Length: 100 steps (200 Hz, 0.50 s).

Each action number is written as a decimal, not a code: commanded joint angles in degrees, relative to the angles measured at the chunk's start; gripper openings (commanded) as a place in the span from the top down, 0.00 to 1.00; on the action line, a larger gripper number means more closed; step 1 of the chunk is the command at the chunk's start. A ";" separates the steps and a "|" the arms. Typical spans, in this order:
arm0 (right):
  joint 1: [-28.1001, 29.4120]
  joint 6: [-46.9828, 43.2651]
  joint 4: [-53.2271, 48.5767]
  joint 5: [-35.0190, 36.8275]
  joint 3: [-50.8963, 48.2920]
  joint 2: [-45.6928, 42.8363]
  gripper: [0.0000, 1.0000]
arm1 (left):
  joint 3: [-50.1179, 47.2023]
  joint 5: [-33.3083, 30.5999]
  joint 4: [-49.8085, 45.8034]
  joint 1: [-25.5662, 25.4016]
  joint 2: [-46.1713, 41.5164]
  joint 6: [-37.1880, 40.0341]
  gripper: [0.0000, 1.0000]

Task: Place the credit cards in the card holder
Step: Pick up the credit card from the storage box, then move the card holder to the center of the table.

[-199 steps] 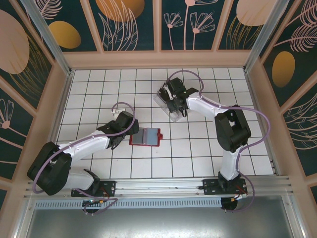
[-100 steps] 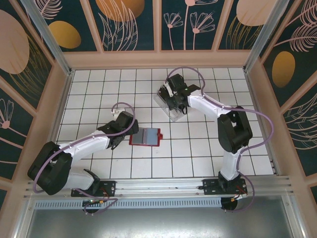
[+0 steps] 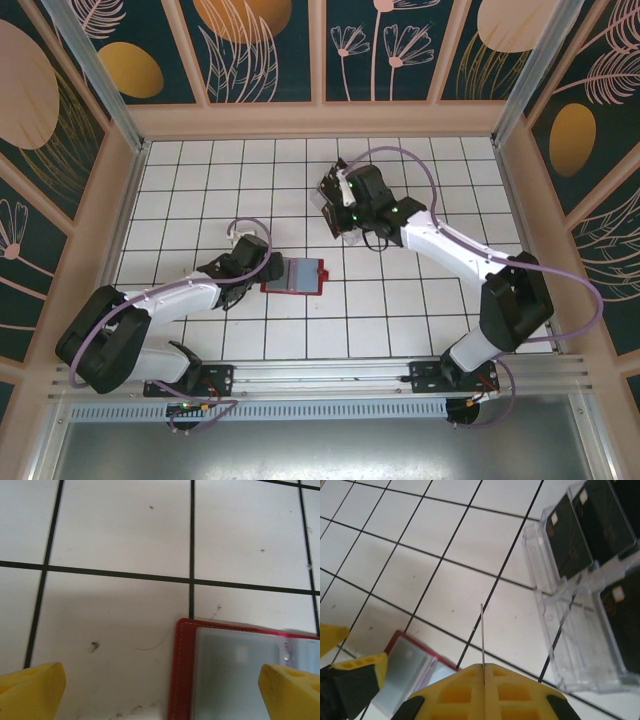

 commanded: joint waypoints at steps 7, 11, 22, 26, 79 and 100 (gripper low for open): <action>1.12 8.77 8.68 -2.19 -7.45 -4.61 1.00 | -2.07 4.75 6.20 0.34 -0.48 -0.35 0.01; 1.22 9.35 9.16 -1.99 -8.23 -5.13 1.00 | -2.33 5.19 6.72 0.33 -0.38 -0.63 0.02; 1.40 10.76 10.44 -1.69 -10.52 -6.44 1.00 | -2.92 6.01 7.92 0.29 -0.01 -1.34 0.01; 1.44 11.28 10.84 -1.62 -11.28 -6.86 1.00 | -3.19 6.28 8.34 0.28 0.10 -1.59 0.01; 1.33 15.82 14.60 -0.28 -19.05 -11.87 1.00 | -5.69 8.98 12.99 -0.03 1.11 -4.49 0.02; 1.14 16.60 15.23 -0.28 -20.62 -12.70 1.00 | -5.87 8.90 13.52 -0.70 1.50 -5.12 0.01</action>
